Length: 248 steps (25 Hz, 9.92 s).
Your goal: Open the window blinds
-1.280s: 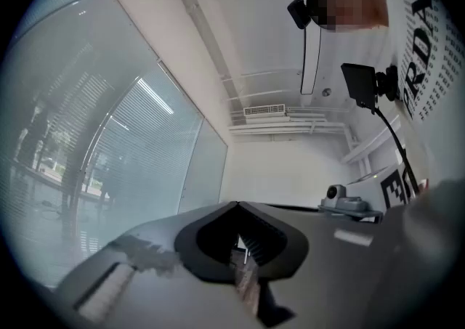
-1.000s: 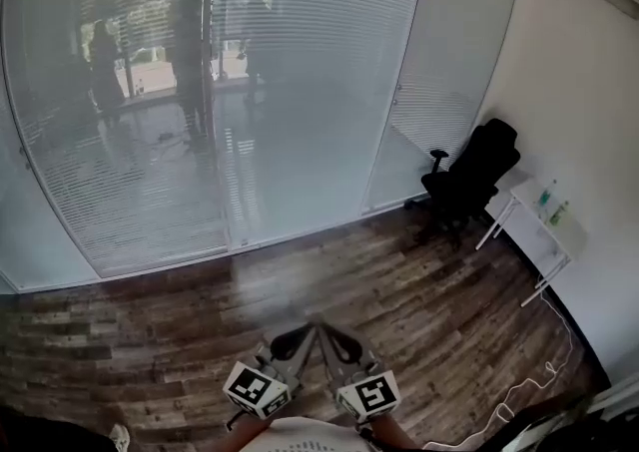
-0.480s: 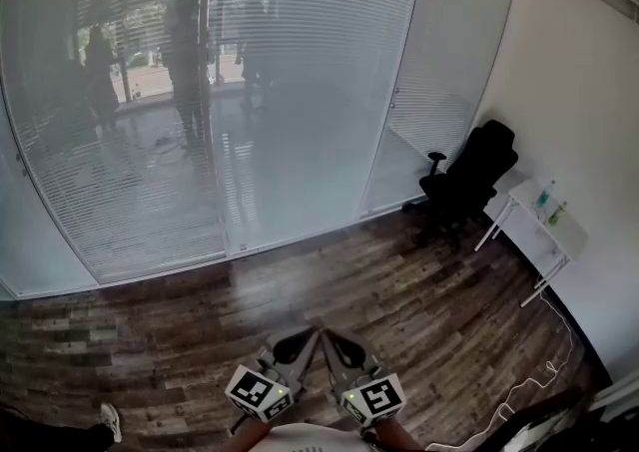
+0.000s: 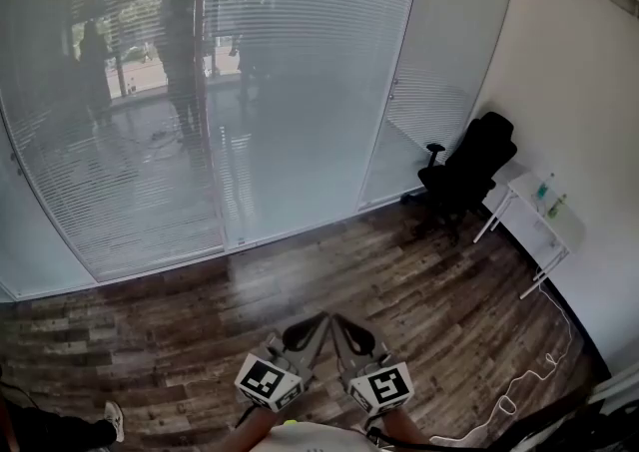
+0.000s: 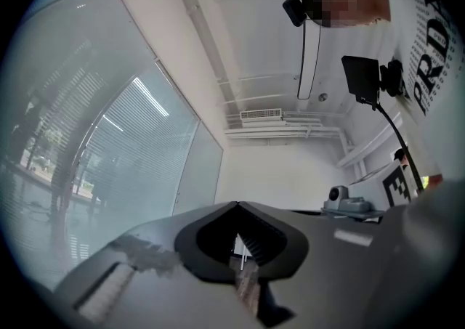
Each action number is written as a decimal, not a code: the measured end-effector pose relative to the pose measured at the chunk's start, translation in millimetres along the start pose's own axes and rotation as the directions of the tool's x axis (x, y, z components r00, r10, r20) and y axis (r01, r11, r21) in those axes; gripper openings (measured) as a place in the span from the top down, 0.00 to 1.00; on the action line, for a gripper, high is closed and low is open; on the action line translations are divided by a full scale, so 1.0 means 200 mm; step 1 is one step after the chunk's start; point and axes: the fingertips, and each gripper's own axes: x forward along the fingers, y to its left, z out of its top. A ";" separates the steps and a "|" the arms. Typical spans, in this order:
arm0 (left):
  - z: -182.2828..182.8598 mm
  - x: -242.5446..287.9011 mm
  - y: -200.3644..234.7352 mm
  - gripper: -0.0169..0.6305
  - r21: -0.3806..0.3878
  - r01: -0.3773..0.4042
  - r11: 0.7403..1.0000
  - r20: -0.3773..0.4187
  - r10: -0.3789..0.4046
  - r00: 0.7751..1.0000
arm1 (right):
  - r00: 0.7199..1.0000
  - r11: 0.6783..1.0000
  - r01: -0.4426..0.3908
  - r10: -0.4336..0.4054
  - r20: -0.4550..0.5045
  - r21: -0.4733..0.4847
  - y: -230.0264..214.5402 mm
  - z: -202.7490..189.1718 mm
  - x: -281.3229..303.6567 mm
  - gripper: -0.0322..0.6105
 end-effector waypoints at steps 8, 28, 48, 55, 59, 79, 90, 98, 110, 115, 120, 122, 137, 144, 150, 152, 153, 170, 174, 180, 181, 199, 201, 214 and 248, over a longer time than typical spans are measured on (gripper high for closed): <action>-0.02 0.08 -0.02 0.99 0.018 0.031 0.999 -0.034 -0.031 0.999 | 0.999 1.000 0.022 -0.023 -0.043 -0.012 -0.10 -0.03 0.00 0.94; -0.14 0.84 0.28 0.99 0.042 0.028 0.999 -0.070 -0.025 0.997 | 0.999 1.000 -0.024 0.025 -0.029 0.015 -0.83 -0.09 0.35 0.94; -0.33 1.84 0.50 0.99 0.078 -0.009 0.997 -0.093 0.016 0.996 | 0.999 0.999 -0.031 0.032 -0.017 0.043 -1.82 -0.21 0.61 0.94; -0.34 1.92 0.59 0.99 0.086 -0.019 0.996 -0.078 0.026 0.997 | 1.000 1.000 -0.020 0.020 -0.003 0.020 -1.89 -0.21 0.69 0.94; -0.37 1.99 0.69 0.99 0.063 -0.015 0.998 -0.087 0.020 0.996 | 1.000 1.000 -0.006 0.006 -0.015 0.029 -1.96 -0.26 0.79 0.94; -0.45 2.54 1.41 0.99 0.017 0.054 0.998 -0.096 -0.053 0.994 | 0.998 0.999 0.036 -0.034 -0.057 0.026 -2.48 -0.37 1.54 0.94; -0.47 2.82 1.73 0.99 0.029 0.085 0.996 -0.094 -0.082 0.992 | 0.995 0.995 0.089 -0.086 -0.058 0.046 -2.74 -0.43 1.88 0.94; -0.53 3.07 1.87 0.99 0.003 0.075 0.997 -0.118 -0.074 0.990 | 0.993 0.995 0.088 -0.083 -0.089 0.047 -2.98 -0.50 2.02 0.94; -0.57 3.59 2.08 0.99 0.023 0.007 1.000 -0.116 -0.004 0.993 | 0.997 0.998 0.027 -0.023 -0.075 0.060 -3.49 -0.52 2.25 0.94; -0.62 3.89 2.19 0.99 0.030 -0.010 1.000 -0.104 0.013 0.994 | 0.997 0.999 0.005 -0.001 -0.076 0.047 -3.78 -0.54 2.38 0.94; -0.66 4.07 2.22 0.99 0.052 -0.019 0.998 -0.098 0.024 0.995 | 0.998 0.999 -0.011 0.013 -0.056 0.036 -3.95 -0.57 2.43 0.94; -0.67 4.11 2.24 0.99 0.060 -0.023 0.998 -0.101 0.029 0.994 | 0.999 0.999 -0.016 0.018 -0.048 0.031 -4.00 -0.58 2.45 0.94; -0.73 4.46 2.50 0.99 0.075 -0.045 0.996 -0.108 0.053 0.993 | 0.998 0.999 -0.001 0.004 -0.060 0.051 -4.33 -0.66 2.71 0.94; -0.76 4.71 2.74 0.99 0.049 -0.020 0.999 -0.119 0.025 0.993 | 0.995 0.998 0.044 -0.039 -0.089 0.054 -4.57 -0.71 2.96 0.94; -0.76 4.90 2.94 0.99 0.035 0.007 0.999 -0.117 -0.003 0.993 | 0.993 0.995 0.080 -0.075 -0.089 0.052 -4.75 -0.71 3.17 0.94; -0.79 4.95 3.01 0.99 0.031 0.018 0.999 -0.116 -0.015 0.993 | 0.992 0.995 0.091 -0.087 -0.086 0.048 -4.79 -0.73 3.23 0.94; -0.79 4.97 3.04 0.99 0.022 0.019 1.000 -0.115 -0.016 0.993 | 0.992 0.994 0.096 -0.092 -0.085 0.045 -4.81 -0.74 3.26 0.94; -0.79 5.24 3.40 0.99 -0.046 0.087 0.995 -0.108 -0.092 0.990 | 0.978 0.985 0.175 -0.175 -0.111 -0.009 -5.07 -0.77 3.65 0.94; -0.80 5.32 3.46 0.99 -0.041 0.092 0.995 -0.106 -0.096 0.990 | 0.980 0.985 0.170 -0.170 -0.102 -0.014 -5.14 -0.78 3.72 0.94; -0.83 5.48 3.58 0.99 -0.029 0.055 0.998 -0.114 -0.058 0.992 | 0.988 0.992 0.130 -0.129 -0.084 0.000 -5.30 -0.82 3.84 0.94; -0.84 5.50 3.60 0.99 -0.027 0.049 0.998 -0.119 -0.051 0.992 | 0.989 0.992 0.122 -0.122 -0.081 -0.001 -5.32 -0.83 3.86 0.94; -0.81 6.15 3.90 0.99 0.037 -0.091 0.995 -0.119 0.095 0.988 | 0.999 0.996 -0.028 0.025 -0.043 -0.085 -5.93 -0.76 4.22 0.94; -0.81 6.20 3.91 0.99 0.051 -0.098 0.994 -0.113 0.103 0.988 | 0.999 0.992 -0.035 0.031 -0.038 -0.117 -5.97 -0.76 4.24 0.94; -0.85 6.36 3.97 0.99 0.094 -0.168 0.981 -0.094 0.177 0.980 | 1.000 0.961 0.030 -0.031 -0.001 -0.274 -6.29 -0.74 4.27 0.84; -0.80 6.60 4.04 0.99 0.180 -0.160 0.971 -0.082 0.177 0.981 | 0.991 0.937 0.068 -0.104 -0.087 -0.342 -6.55 -0.83 4.48 0.72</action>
